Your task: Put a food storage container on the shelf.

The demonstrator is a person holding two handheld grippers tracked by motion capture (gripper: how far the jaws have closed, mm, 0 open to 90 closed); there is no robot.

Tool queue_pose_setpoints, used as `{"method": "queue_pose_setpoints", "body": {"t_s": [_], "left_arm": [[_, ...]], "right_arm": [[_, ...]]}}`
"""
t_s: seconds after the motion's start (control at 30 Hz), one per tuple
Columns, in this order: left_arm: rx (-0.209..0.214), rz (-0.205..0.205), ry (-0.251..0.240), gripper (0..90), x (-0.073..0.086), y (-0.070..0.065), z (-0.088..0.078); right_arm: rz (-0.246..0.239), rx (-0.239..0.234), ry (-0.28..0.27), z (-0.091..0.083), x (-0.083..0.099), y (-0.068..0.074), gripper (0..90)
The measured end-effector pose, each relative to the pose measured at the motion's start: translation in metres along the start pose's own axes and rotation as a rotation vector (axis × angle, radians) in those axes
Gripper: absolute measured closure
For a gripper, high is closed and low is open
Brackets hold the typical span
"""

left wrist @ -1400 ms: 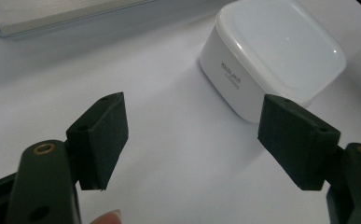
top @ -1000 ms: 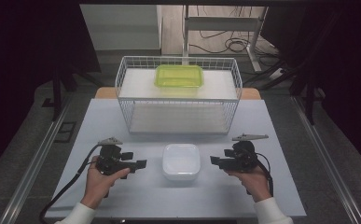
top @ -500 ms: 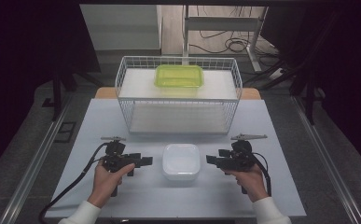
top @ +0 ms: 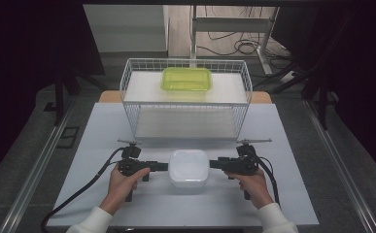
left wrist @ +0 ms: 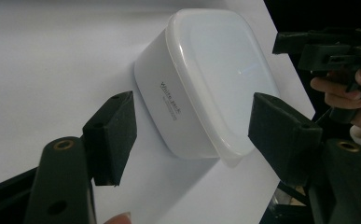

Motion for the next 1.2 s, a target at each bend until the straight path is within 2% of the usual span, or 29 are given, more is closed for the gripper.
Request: {"method": "queue_pose_setpoints", "body": {"t_s": [0.3,0.33,0.43,0.67,0.8,0.93,0.97,1.1,1.2], "left_arm": [[0.022,-0.038,0.002,36.8,-0.002,0.004,0.008],[0.026,-0.040,-0.002,39.7,-0.003,0.005,0.009],[0.045,-0.056,-0.012,44.6,-0.006,0.005,0.011],[0.091,-0.088,0.012,49.7,-0.003,0.005,0.019],[0.101,-0.097,0.020,52.7,0.000,0.005,0.021],[0.129,-0.113,0.022,58.3,0.001,0.002,0.022],[0.152,-0.120,0.029,61.2,0.002,0.000,0.023],[0.141,-0.119,0.016,69.0,0.002,-0.002,0.022],[0.142,-0.125,0.013,71.2,0.002,-0.004,0.020]], "right_arm": [[0.020,-0.013,0.026,0.010,0.003,0.000,48.4],[0.032,-0.016,0.034,0.013,0.004,0.000,49.7],[0.041,-0.018,0.041,0.014,0.005,-0.001,50.7],[0.083,-0.032,0.056,0.020,0.010,0.000,55.1],[0.104,-0.043,0.065,0.024,0.012,0.000,58.6],[0.136,-0.054,0.070,0.026,0.014,0.000,61.2],[0.149,-0.059,0.065,0.026,0.013,0.000,64.1],[0.207,-0.073,0.072,0.023,0.015,0.000,67.0],[0.209,-0.072,0.069,0.021,0.014,0.001,68.9]]}}
Point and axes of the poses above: each handheld gripper's, and its own axes: z roughly forward along the jaws, x roughly out of its underside, y roughly to its left, the point moved 10 cm from there along z, roughly forward along the jaws, and after that the axes turned 7 degrees about -y, right-handed, at the moved point
